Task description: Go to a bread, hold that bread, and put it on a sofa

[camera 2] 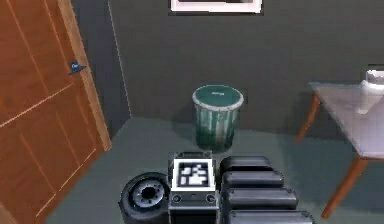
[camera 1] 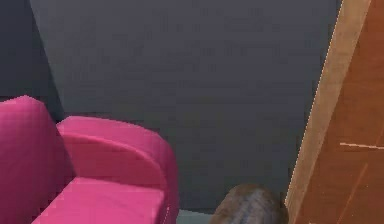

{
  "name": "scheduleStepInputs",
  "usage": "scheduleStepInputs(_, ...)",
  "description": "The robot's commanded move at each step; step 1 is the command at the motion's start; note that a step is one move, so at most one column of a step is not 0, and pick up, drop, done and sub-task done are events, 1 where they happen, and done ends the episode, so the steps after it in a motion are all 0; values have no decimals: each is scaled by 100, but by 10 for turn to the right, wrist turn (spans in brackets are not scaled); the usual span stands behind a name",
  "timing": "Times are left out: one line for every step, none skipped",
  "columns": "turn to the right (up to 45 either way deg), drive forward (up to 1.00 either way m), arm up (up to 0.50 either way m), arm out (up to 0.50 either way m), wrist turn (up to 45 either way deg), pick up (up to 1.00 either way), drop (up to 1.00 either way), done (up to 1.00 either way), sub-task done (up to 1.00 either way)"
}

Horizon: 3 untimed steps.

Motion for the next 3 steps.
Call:
scheduleStepInputs(450, 0, 0, 0, 0, 0, 0, 0, 0)
scheduleStepInputs(450, 0, 0, 0, 0, 0, 0, 0, 0)
scheduleStepInputs(300, 0, 0, 0, 0, 0, 0, 0, 0)
